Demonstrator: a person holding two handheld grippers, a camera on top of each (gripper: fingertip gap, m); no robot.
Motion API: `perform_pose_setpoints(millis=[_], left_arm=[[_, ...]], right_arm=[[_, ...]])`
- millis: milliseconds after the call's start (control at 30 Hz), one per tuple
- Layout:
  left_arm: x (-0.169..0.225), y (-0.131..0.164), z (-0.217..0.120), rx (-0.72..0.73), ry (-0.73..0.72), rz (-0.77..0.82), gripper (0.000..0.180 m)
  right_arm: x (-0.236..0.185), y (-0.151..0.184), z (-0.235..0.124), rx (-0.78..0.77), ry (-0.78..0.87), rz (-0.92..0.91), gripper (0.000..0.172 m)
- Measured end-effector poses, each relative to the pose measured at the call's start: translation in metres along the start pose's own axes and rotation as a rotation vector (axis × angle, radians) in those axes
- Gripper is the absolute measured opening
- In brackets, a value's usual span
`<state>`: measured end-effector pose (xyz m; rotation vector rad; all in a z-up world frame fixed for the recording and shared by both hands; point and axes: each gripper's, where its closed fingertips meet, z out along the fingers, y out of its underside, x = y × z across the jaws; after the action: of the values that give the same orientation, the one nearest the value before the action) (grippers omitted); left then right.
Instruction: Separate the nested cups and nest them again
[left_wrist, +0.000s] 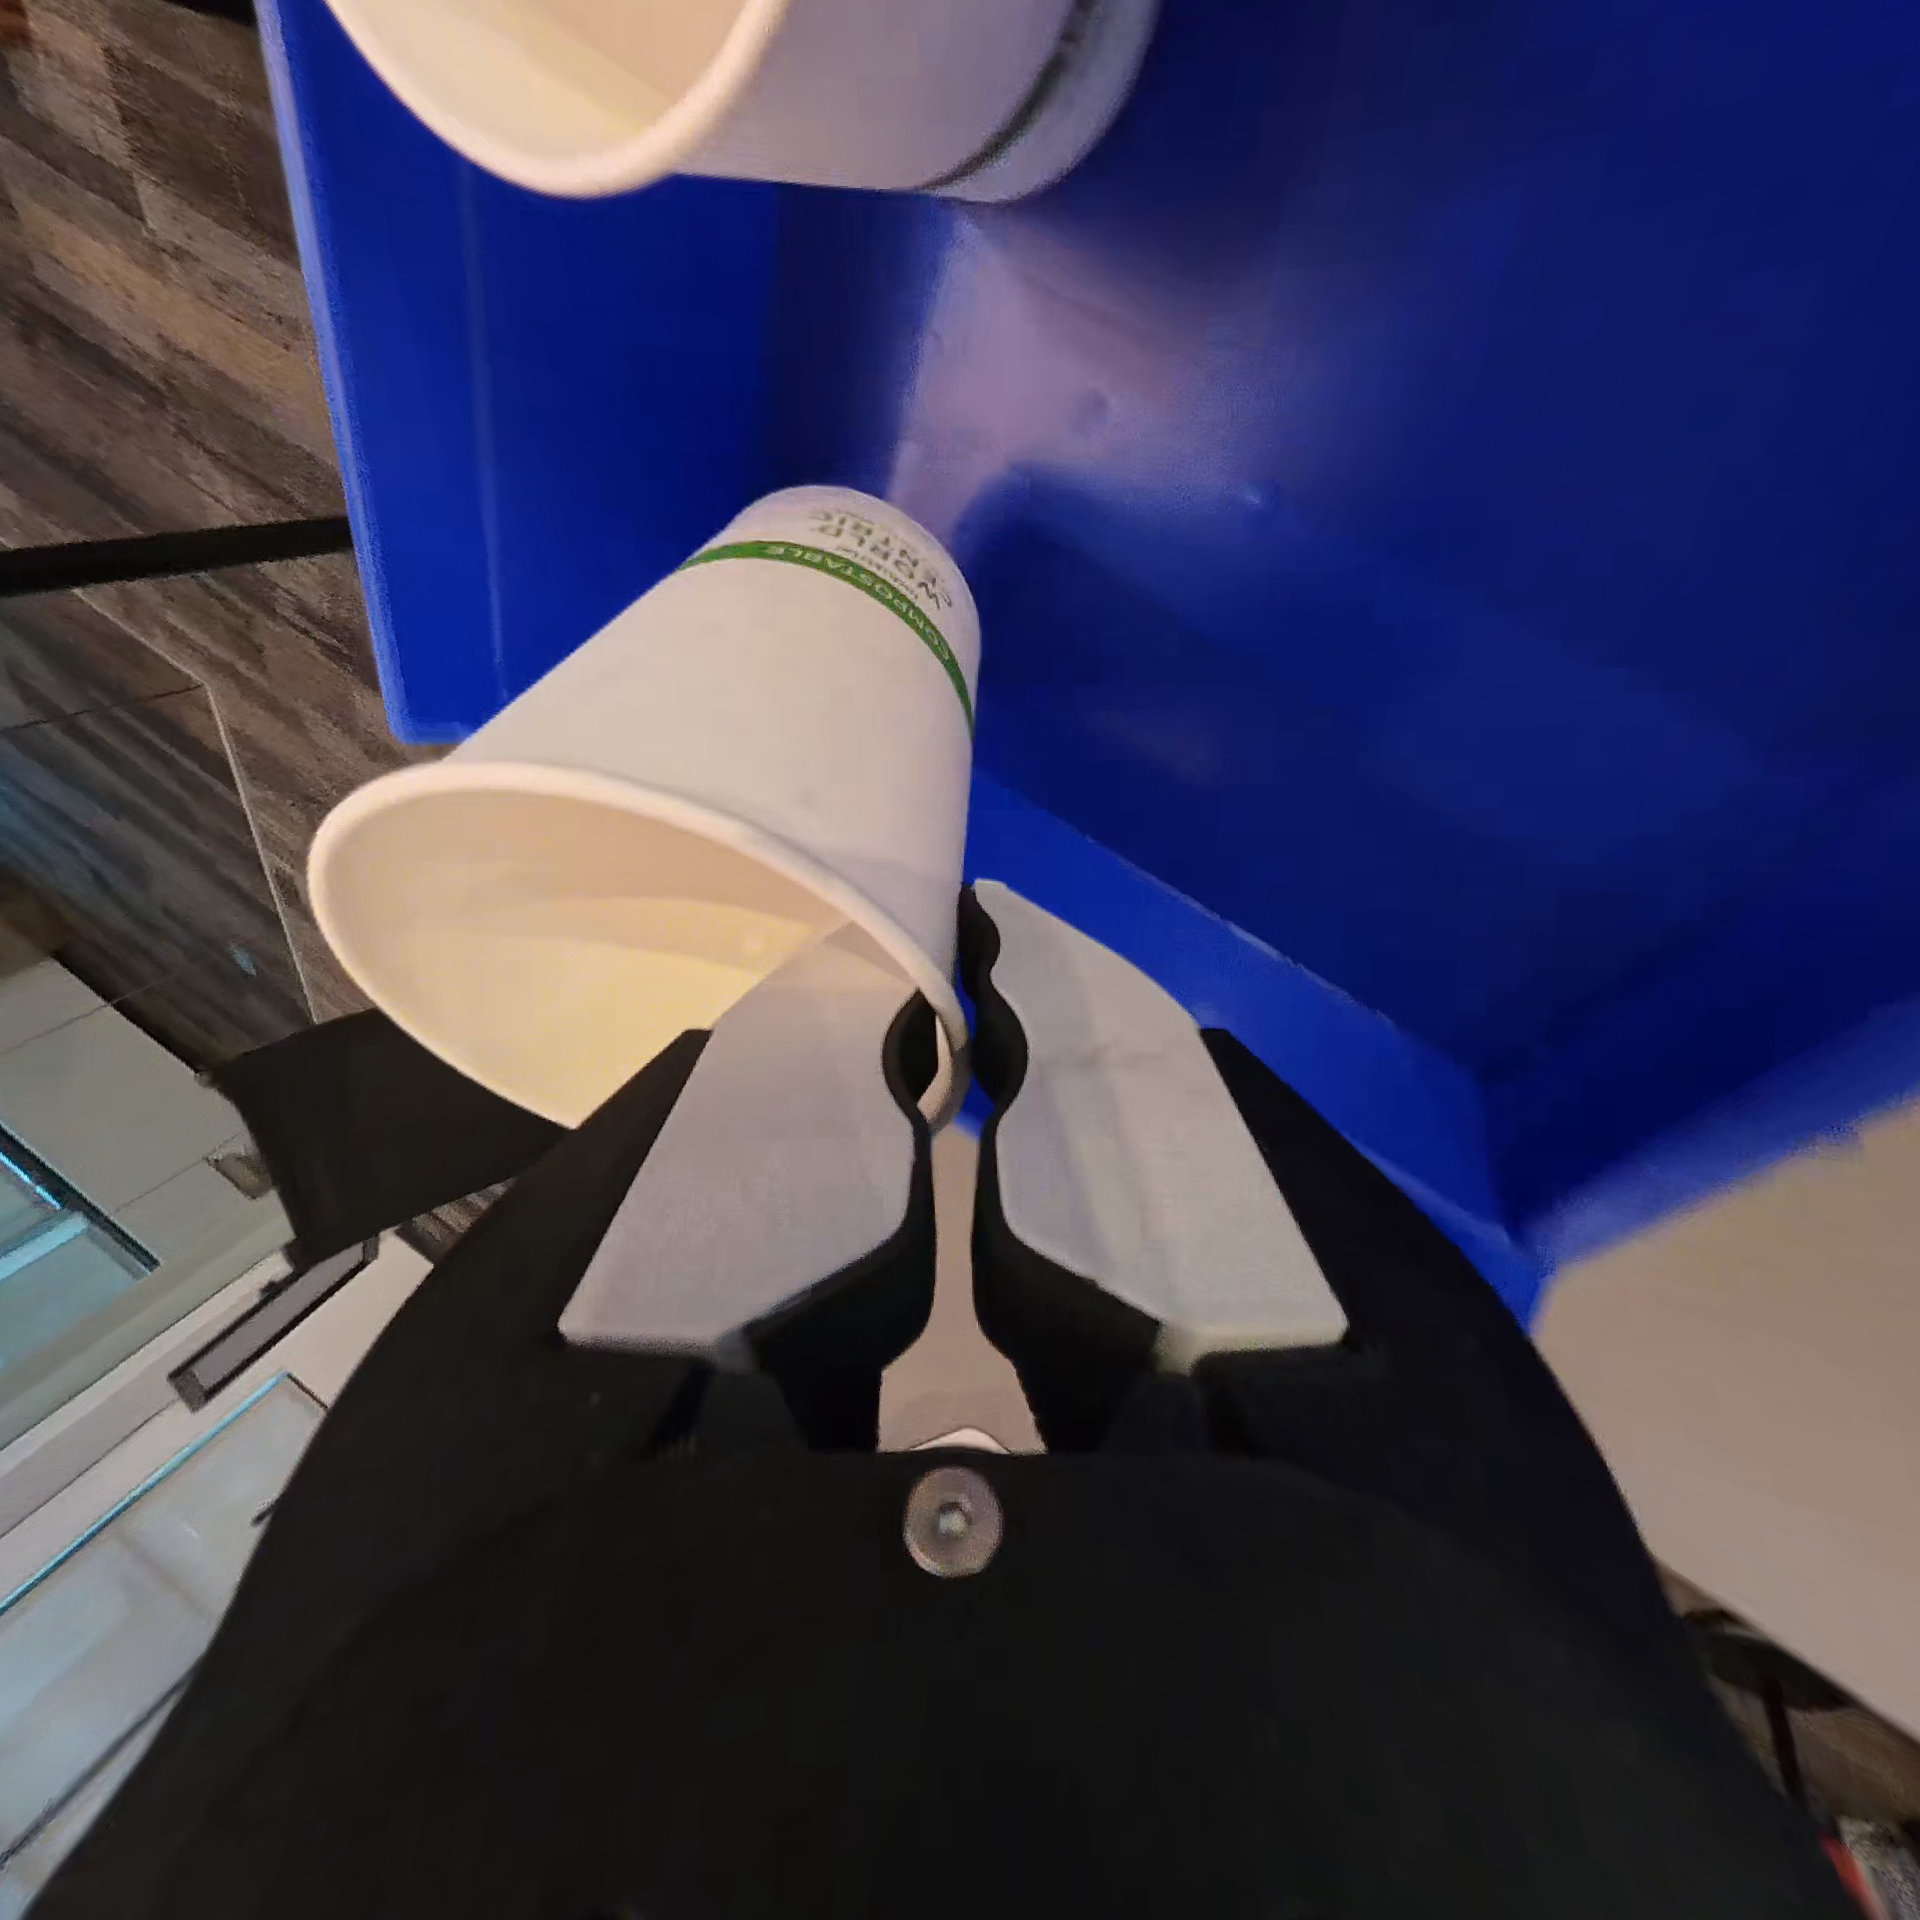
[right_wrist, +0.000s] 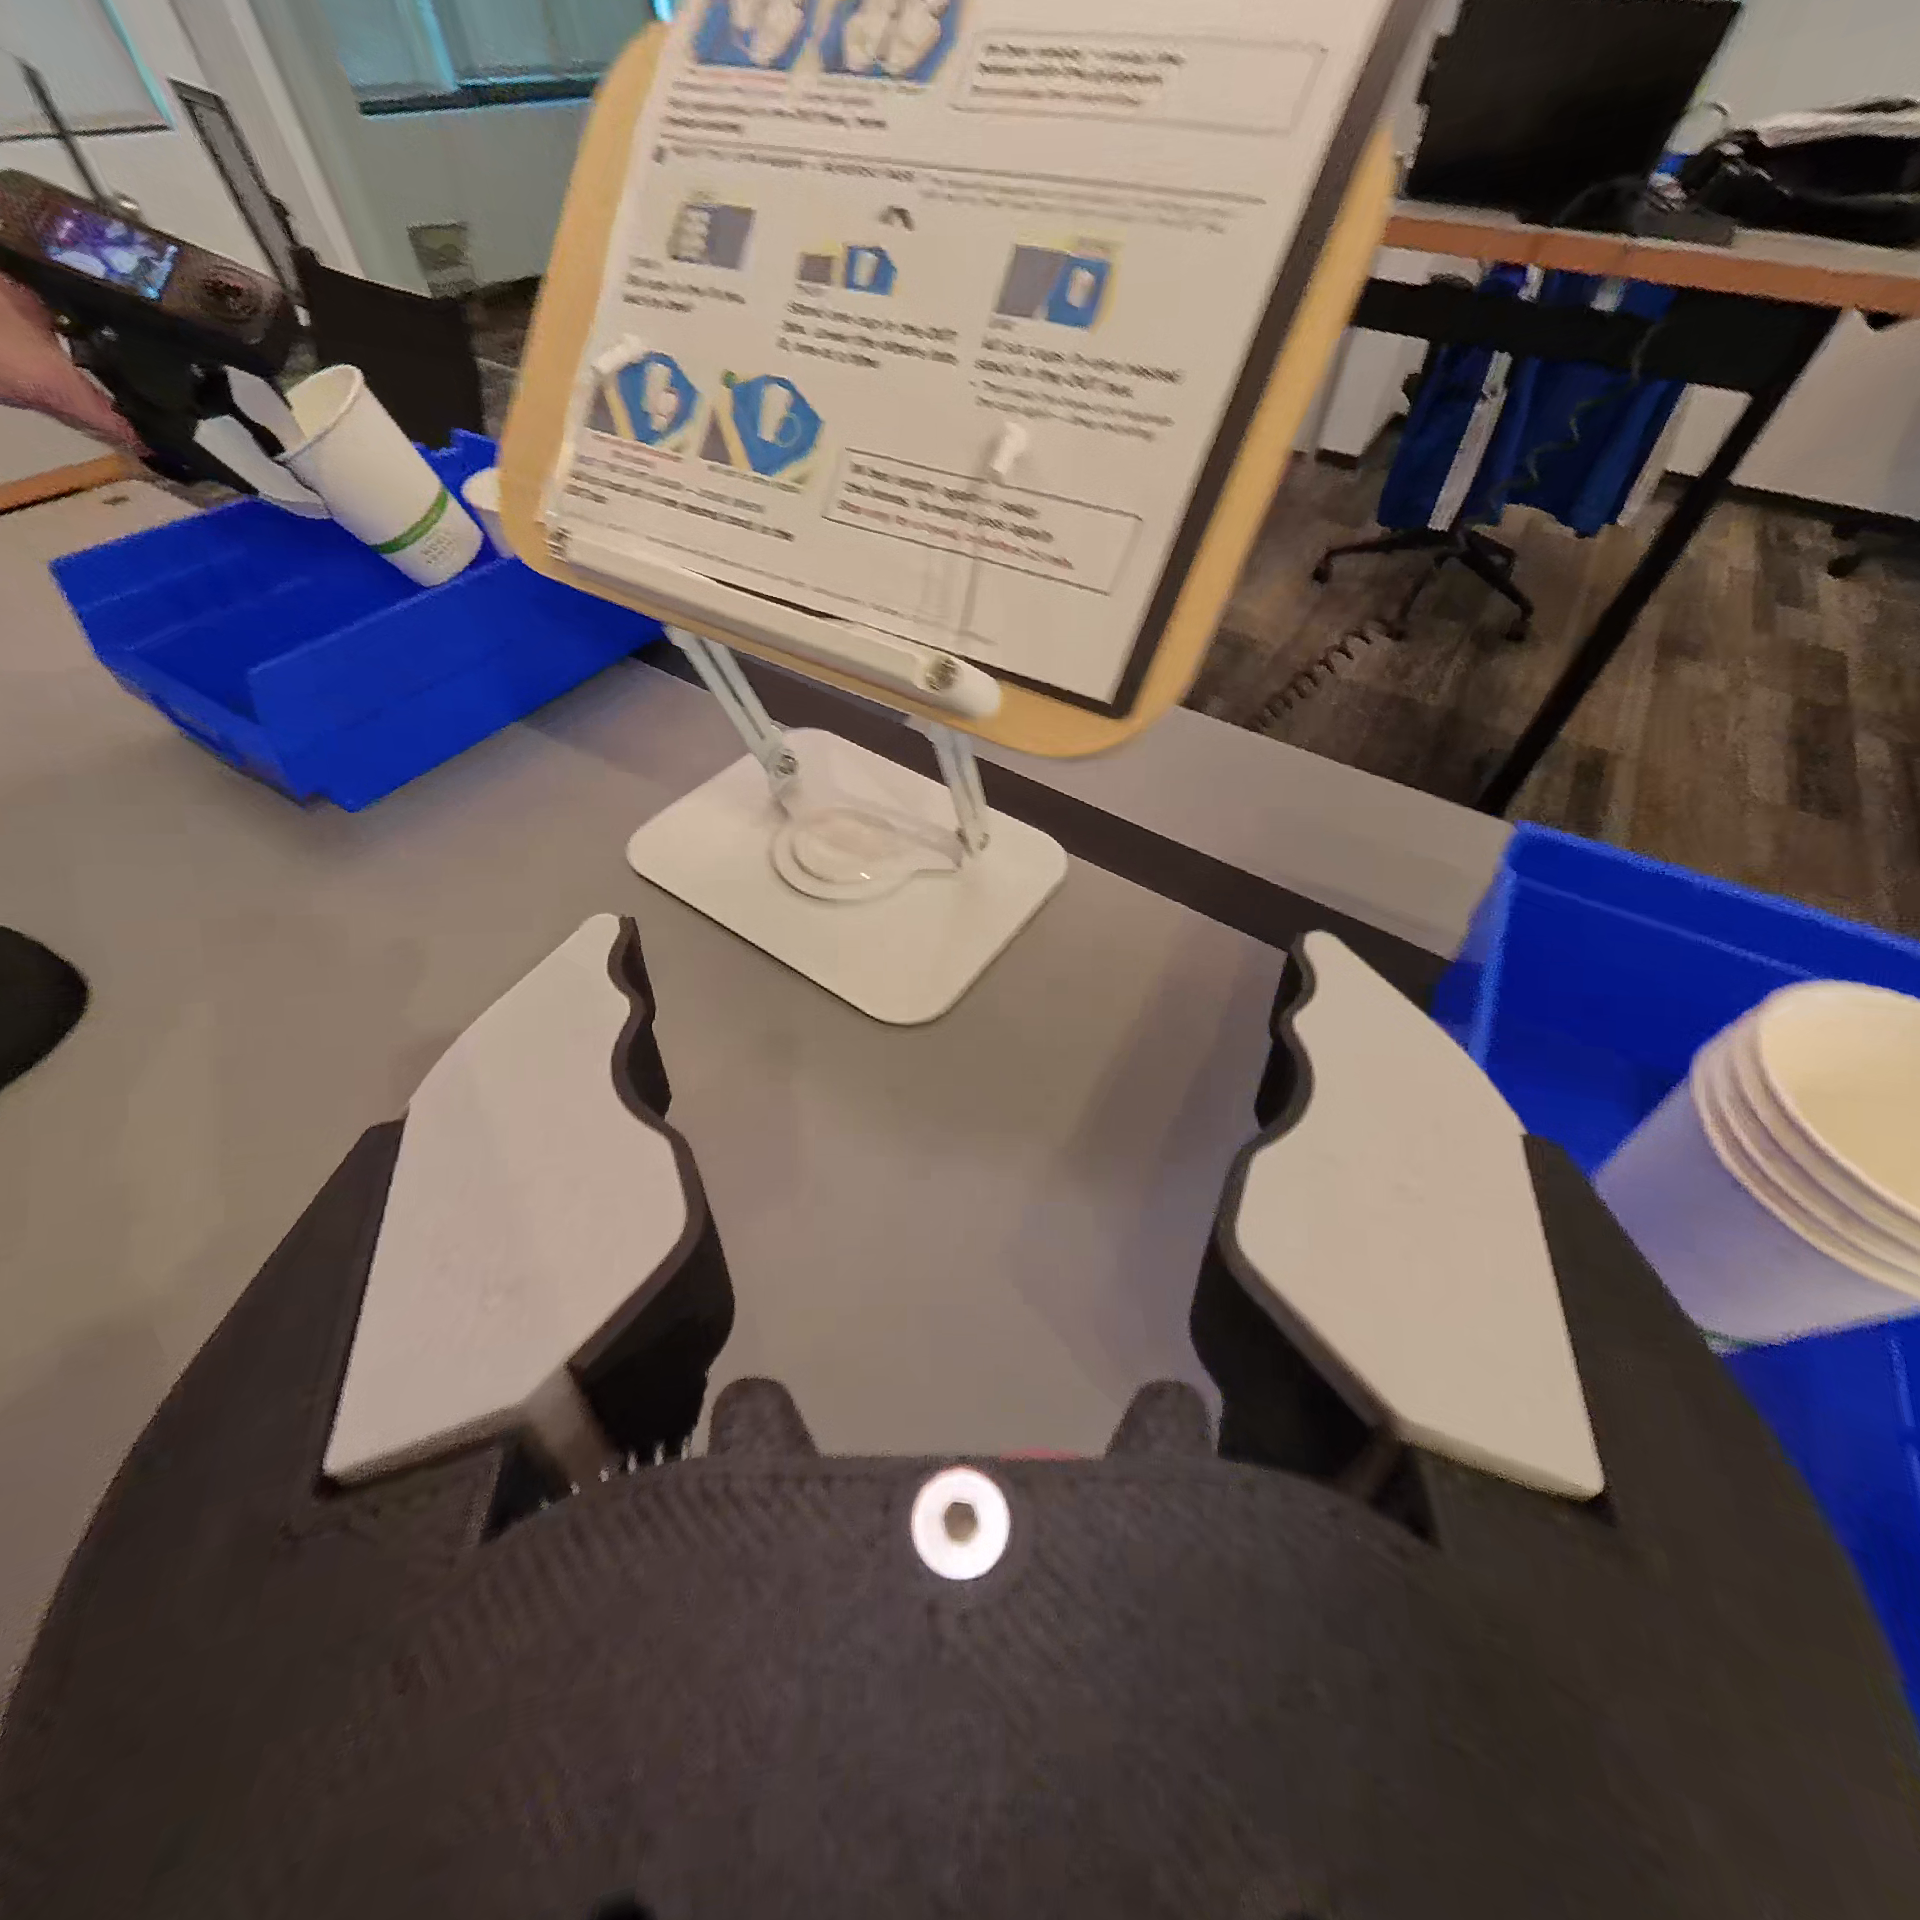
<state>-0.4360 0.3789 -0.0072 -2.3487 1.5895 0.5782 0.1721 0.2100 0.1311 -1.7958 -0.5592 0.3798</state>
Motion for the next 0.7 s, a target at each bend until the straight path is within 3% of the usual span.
perform_pose_setpoints(millis=[200,467,700], left_arm=[[0.065,0.007,-0.11,0.084,0.072,0.229,0.001],[0.175,-0.072,-0.234,0.261,0.165,0.696,0.0],[0.224,-0.118,-0.291,0.373,0.209,0.94,0.001]], right_arm=[[-0.101,-0.033,0.037,0.019,-0.281,-0.074,0.12],[-0.273,-0.064,0.092,-0.043,-0.85,-0.248,0.13],[-0.327,-0.079,0.102,-0.017,-1.06,-0.211,0.132]])
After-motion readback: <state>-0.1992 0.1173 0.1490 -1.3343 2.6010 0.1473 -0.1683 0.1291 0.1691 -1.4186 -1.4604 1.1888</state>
